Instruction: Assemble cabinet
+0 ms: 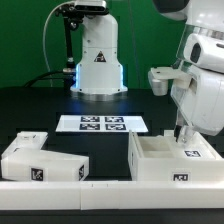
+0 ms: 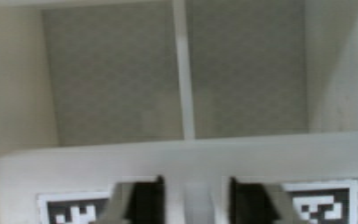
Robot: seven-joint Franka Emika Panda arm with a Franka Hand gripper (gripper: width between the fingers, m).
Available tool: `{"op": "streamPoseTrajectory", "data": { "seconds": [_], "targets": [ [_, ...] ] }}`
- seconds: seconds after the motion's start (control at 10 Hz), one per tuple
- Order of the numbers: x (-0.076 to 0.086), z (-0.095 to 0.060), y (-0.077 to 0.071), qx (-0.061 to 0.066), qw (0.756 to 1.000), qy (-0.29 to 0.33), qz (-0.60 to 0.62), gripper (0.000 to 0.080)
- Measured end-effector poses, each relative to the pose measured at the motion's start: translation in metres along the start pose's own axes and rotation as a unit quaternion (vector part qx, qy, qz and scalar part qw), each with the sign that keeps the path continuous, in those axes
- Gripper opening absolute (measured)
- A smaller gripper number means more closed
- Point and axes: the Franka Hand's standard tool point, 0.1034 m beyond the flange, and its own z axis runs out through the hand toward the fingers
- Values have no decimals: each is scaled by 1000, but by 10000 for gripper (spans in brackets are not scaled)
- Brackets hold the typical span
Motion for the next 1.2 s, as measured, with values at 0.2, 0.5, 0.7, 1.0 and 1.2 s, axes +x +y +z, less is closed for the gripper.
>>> {"op": "streamPoseTrajectory", "data": {
  "seconds": [0.2, 0.5, 0.7, 1.0, 1.2],
  "targets": [
    [-1, 0, 0, 0, 1000, 0, 1, 308],
    [-16, -29, 5, 9, 1000, -11, 12, 655],
    [-51, -51, -2, 9, 999, -13, 30, 769],
    [-54, -47, -6, 15, 999, -15, 35, 798],
    [-58, -46, -7, 15, 999, -13, 37, 796]
  ]
}}
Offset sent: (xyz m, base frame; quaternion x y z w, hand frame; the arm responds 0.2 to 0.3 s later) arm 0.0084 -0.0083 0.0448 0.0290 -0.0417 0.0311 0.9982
